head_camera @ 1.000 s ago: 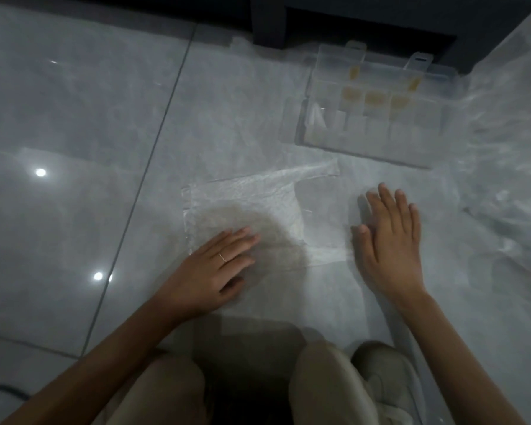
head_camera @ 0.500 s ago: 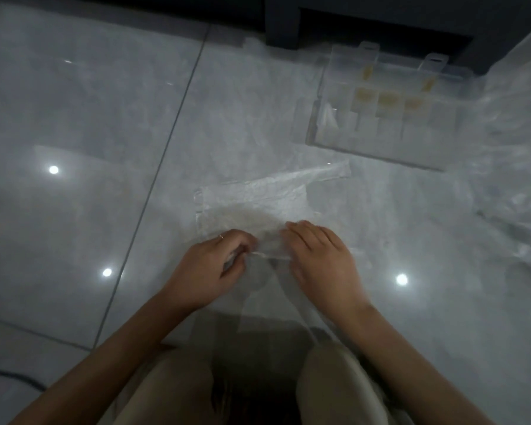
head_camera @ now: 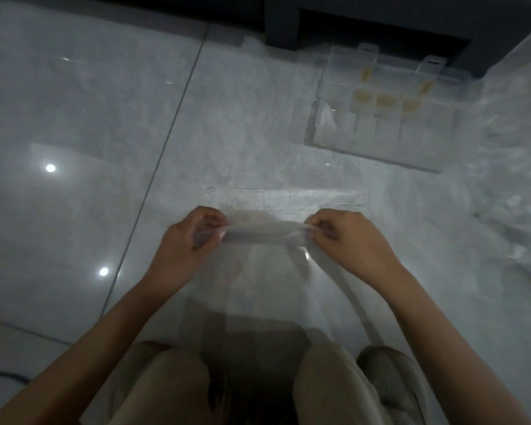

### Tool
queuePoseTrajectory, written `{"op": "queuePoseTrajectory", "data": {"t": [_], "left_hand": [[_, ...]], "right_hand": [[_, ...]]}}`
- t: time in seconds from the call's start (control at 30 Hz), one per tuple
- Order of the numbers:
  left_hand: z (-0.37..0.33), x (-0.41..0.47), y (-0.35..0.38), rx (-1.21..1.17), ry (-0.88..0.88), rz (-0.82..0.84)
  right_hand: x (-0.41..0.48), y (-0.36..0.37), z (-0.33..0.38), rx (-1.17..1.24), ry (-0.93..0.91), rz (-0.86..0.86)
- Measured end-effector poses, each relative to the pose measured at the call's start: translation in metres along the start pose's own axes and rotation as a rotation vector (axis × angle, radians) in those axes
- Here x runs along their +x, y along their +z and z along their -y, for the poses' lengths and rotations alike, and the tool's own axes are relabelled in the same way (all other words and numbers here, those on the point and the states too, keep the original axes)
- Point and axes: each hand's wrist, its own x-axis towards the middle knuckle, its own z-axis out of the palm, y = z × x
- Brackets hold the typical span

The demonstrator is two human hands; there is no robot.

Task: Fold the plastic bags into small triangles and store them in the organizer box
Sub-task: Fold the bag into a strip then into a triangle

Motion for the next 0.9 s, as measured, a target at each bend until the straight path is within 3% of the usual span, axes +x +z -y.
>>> {"op": "queuePoseTrajectory", "data": {"t": [0.13, 0.5, 0.9], "left_hand": [[0.003, 0.016, 0.001, 0.154, -0.044, -0.068], [0.008, 0.036, 0.011, 0.346, -0.067, -0.156], [0.008, 0.042, 0.011, 0.37, -0.075, -0.21]], "right_hand": [[0.013, -0.011, 0.0, -0.227, 0.014, -0.065], [0.045, -0.008, -0.003, -0.096, 0.064, -0.1], [0.062, -0.007, -0.01, -0.048, 0.162, -0.129]]}}
